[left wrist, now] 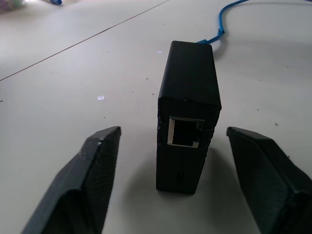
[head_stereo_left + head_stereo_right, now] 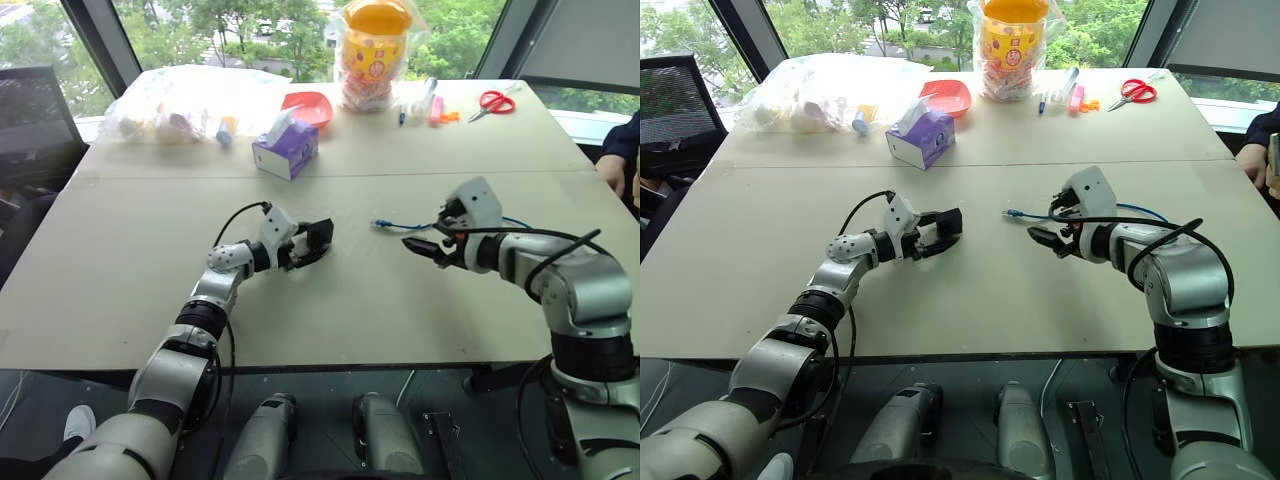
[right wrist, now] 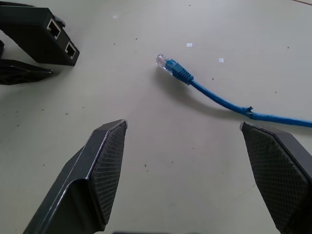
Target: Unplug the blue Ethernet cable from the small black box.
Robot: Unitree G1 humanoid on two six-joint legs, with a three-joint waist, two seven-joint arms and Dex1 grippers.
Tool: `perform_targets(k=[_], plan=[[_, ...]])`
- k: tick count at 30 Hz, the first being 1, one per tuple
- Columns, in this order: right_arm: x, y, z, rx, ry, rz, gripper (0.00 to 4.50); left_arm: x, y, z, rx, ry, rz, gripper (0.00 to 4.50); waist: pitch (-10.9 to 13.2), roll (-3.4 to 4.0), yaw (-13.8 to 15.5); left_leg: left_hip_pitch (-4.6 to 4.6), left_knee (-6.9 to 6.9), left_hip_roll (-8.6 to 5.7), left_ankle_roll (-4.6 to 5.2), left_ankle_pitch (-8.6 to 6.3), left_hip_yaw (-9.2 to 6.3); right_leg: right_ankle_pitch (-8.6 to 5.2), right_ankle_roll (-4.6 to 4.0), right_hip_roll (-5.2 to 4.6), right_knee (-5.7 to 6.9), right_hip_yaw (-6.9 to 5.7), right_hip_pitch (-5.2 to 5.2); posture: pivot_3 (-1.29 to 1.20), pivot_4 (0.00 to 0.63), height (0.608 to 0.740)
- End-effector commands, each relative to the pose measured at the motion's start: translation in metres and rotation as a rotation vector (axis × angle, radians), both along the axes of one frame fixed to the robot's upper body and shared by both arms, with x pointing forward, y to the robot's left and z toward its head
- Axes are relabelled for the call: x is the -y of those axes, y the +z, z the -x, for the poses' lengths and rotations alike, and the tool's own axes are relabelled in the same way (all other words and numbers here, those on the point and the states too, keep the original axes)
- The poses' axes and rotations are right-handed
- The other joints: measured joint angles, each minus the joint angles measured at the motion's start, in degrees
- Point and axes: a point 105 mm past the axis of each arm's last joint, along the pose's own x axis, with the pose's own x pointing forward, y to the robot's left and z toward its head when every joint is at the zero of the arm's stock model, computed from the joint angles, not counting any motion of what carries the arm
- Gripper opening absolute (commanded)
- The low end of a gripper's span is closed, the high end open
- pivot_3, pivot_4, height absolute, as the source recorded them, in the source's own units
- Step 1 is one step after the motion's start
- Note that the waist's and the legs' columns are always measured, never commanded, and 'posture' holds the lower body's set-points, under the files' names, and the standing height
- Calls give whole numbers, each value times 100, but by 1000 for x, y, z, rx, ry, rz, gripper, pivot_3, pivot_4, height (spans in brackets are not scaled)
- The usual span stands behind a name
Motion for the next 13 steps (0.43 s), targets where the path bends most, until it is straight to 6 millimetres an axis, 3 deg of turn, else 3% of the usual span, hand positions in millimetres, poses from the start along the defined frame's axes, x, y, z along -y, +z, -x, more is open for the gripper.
perform_targets(k=[1,8,13], plan=[[-5,4,18,-4,74,17,3858,-13,-2,5,-13,-9,-11,4488,0,0,-6,0,0,0,1,-1,0,0,0,0,0,0,0,0,150,740],[-13,4,44,-29,190,19,3858,-39,22,18,-6,-38,-9,4488,0,1,-25,0,-2,7,4,-3,-1,-1,-1,4,0,0,-1,0,150,740],[-12,13,49,5,199,11,3858,-49,42,37,5,-66,-26,4488,0,1,3,-7,0,5,3,-3,-3,-4,-6,-2,-8,0,-1,0,150,740]])
